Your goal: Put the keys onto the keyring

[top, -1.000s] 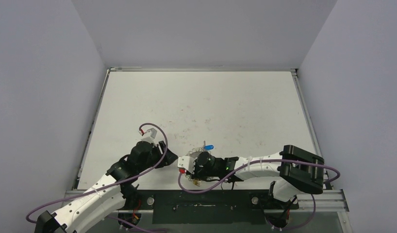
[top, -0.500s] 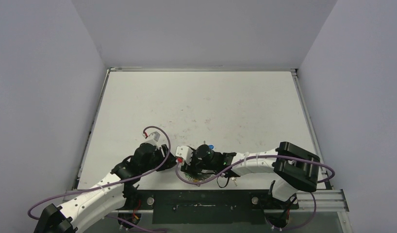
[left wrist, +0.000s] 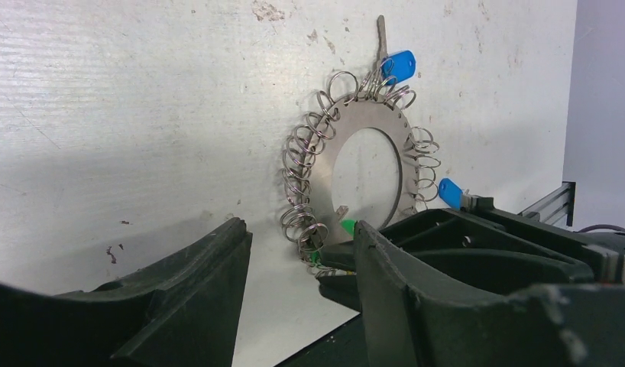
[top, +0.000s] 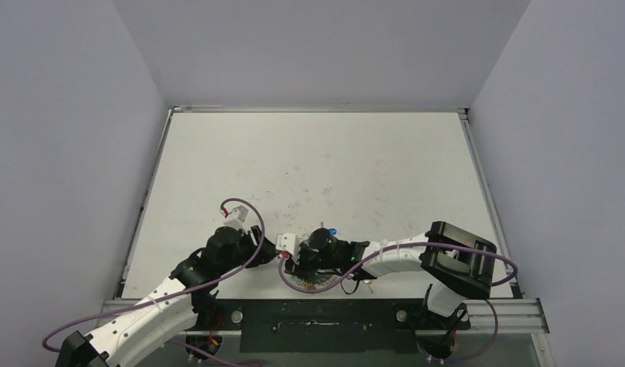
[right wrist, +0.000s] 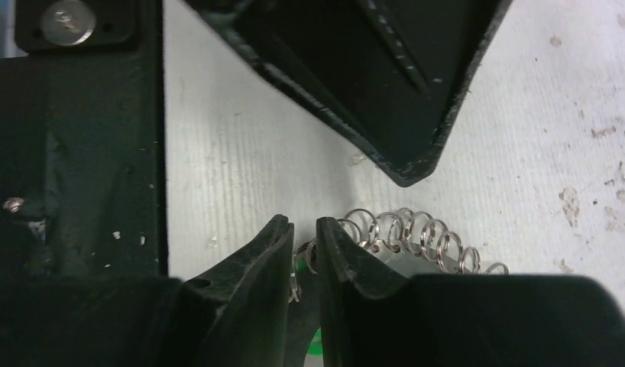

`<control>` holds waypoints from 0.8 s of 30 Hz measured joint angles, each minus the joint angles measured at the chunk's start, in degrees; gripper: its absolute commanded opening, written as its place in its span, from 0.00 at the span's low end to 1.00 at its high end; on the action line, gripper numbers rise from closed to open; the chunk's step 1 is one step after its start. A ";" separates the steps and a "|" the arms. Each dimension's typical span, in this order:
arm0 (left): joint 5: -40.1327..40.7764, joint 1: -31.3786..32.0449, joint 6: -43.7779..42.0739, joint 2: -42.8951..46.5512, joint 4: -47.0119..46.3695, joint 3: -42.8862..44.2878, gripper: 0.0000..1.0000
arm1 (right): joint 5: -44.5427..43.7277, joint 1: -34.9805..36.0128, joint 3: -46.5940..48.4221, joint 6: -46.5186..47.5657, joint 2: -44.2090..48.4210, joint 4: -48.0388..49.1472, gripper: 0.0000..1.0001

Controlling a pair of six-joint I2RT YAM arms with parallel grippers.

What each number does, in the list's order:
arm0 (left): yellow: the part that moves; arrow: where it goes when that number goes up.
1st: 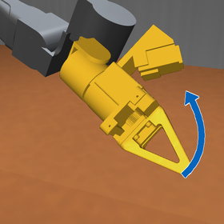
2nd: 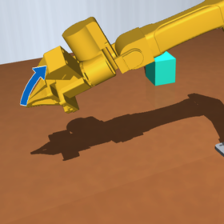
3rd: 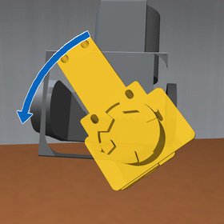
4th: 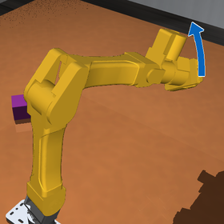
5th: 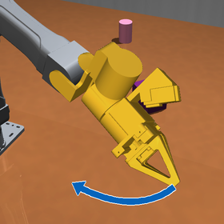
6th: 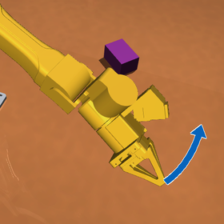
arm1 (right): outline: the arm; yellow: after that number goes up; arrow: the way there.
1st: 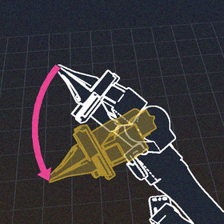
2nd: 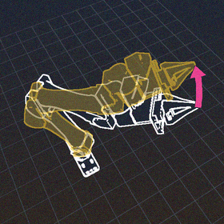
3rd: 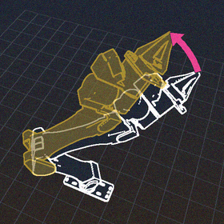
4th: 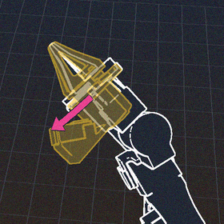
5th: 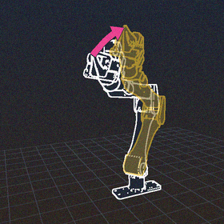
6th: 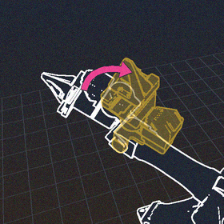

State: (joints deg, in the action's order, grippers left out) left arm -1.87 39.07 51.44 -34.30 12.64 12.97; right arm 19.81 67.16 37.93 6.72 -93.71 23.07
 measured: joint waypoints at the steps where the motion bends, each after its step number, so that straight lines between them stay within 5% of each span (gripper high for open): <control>1: 0.11 0.00 0.00 0.13 -0.02 -0.04 0.50 | 0.94 -0.02 -0.87 0.02 0.59 1.25 0.25; 14: -0.15 0.00 0.59 -5.57 -2.23 -0.85 0.40 | -2.12 -6.67 -4.50 -4.00 5.09 6.25 0.24; 20: -0.31 0.00 0.94 -10.43 -3.19 -0.85 0.39 | -3.98 -6.69 -1.07 -4.09 2.03 2.78 0.42; 24: -0.24 0.00 0.94 -10.75 -3.19 -0.83 0.38 | -4.66 -6.12 0.26 -3.65 0.35 0.79 0.39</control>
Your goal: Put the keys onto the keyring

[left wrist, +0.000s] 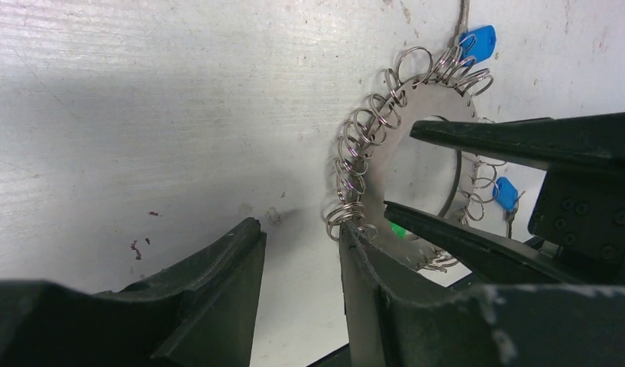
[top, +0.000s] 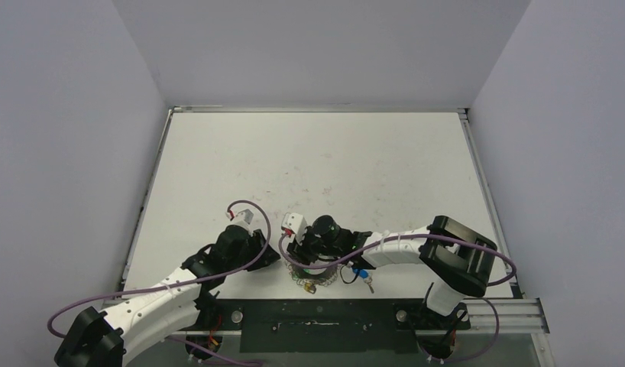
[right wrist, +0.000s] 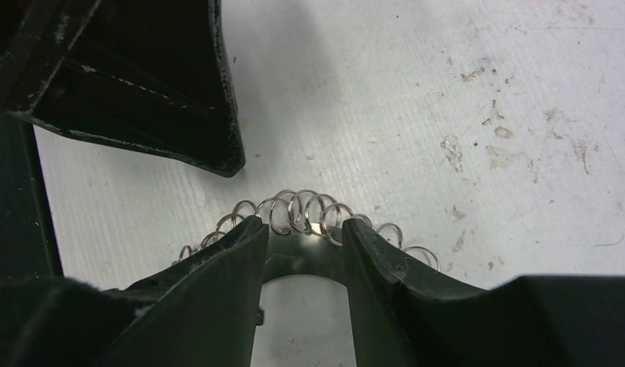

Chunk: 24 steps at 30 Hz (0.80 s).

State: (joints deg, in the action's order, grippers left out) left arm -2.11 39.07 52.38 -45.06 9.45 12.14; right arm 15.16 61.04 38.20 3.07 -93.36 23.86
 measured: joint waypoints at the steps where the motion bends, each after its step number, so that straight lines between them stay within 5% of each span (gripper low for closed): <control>1: 0.15 0.00 0.00 0.24 0.09 0.00 0.38 | -0.31 0.33 0.33 0.28 -0.22 -0.79 0.36; 24: 3.30 0.00 0.96 8.15 4.11 0.00 0.36 | -11.06 7.10 8.33 7.30 -5.53 -11.78 0.30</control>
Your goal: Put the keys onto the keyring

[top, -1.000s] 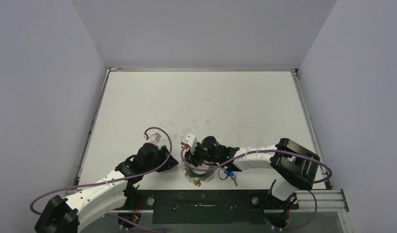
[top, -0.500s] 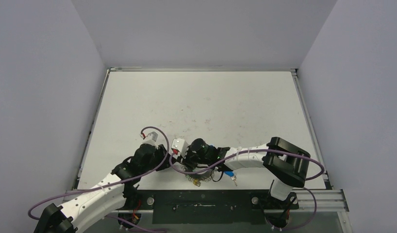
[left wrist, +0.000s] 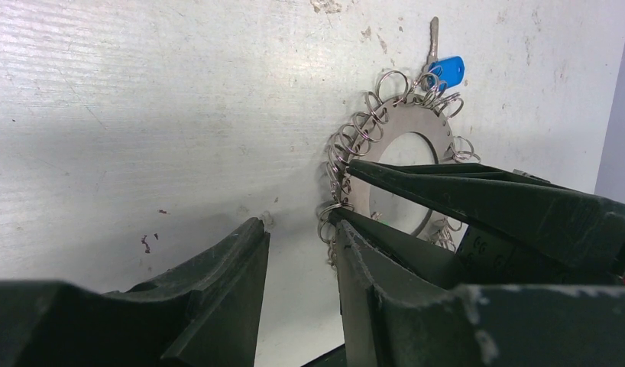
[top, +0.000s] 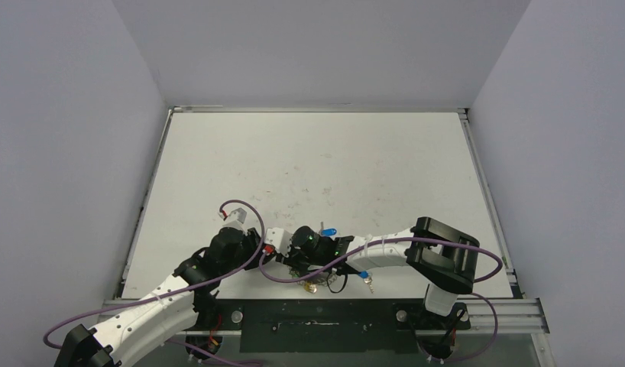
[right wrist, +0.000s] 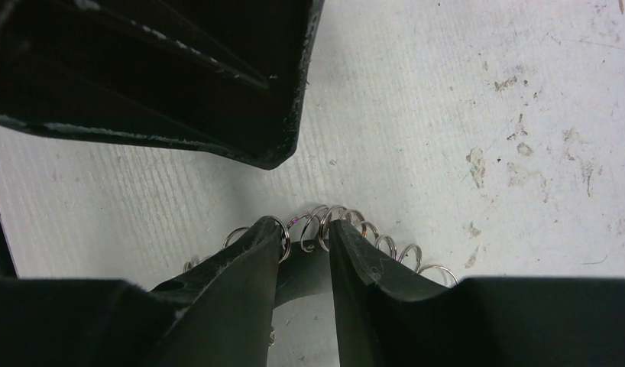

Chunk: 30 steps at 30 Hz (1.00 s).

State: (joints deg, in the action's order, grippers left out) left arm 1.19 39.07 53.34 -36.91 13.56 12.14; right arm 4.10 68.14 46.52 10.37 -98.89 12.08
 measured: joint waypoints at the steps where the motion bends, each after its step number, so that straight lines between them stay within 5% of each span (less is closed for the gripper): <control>1: 0.02 0.00 0.00 0.02 0.00 0.00 0.36 | -0.11 0.00 0.00 0.02 0.00 0.04 0.30; 6: 0.04 0.00 0.00 0.07 0.00 0.00 0.36 | 1.73 -1.16 -1.97 -1.05 1.33 2.49 0.35; 9: 0.04 0.00 -0.02 0.11 0.00 0.00 0.36 | 3.52 -2.84 -4.50 -2.95 3.91 5.20 0.58; 11: 0.04 0.00 -0.02 0.11 0.02 0.00 0.36 | 4.22 -3.65 -5.11 -3.72 5.05 6.75 0.61; 20: 0.04 0.00 -0.02 0.37 0.28 0.00 0.35 | 4.52 -4.35 -4.63 -4.57 5.75 7.67 0.36; 25: 0.04 0.00 -0.02 0.37 0.39 0.00 0.35 | 4.50 -4.26 -1.18 -4.63 4.50 4.28 0.44; 30: 0.02 0.00 -0.04 0.37 0.39 0.00 0.35 | 3.39 -3.43 1.55 -3.78 1.95 1.84 0.41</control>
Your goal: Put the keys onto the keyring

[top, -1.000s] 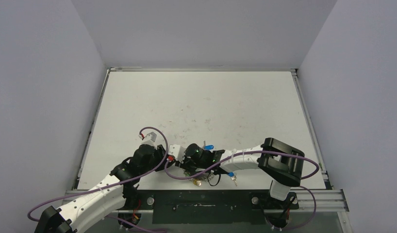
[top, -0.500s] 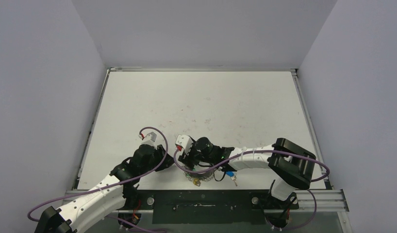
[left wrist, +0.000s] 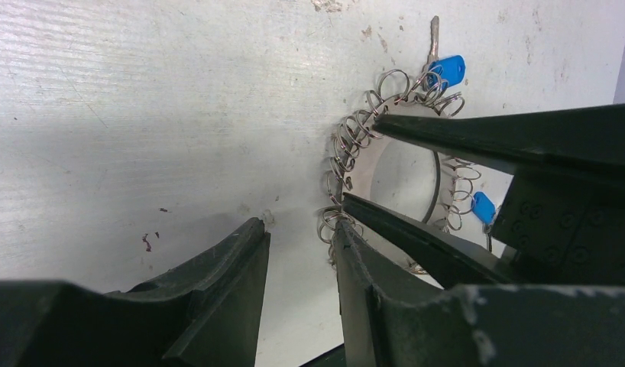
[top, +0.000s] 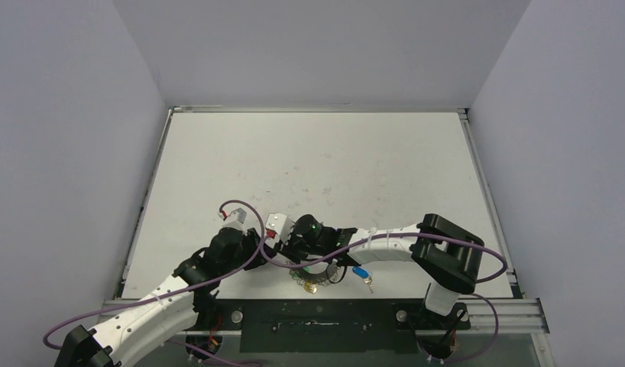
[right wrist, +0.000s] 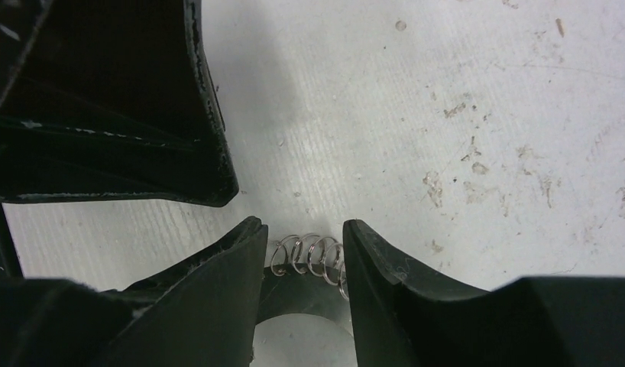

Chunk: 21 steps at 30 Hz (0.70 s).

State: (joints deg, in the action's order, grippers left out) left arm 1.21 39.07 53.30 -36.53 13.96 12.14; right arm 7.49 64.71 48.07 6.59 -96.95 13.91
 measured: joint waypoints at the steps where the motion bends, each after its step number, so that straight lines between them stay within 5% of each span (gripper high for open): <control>1: 0.02 0.00 0.02 0.00 0.00 0.00 0.35 | -0.28 0.28 0.44 0.20 -0.52 -0.85 0.40; 12: 0.02 0.00 0.02 0.28 0.07 0.00 0.35 | -4.79 2.89 3.52 1.97 -4.04 -6.73 0.39; 21: 0.02 0.00 0.00 0.87 0.44 0.00 0.35 | -7.74 3.26 4.66 2.16 -4.22 -8.94 0.08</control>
State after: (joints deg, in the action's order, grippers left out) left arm 1.23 39.07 53.30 -35.66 14.39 12.14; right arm -0.25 67.96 52.73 8.75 -101.16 4.97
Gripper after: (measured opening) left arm 0.355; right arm 0.156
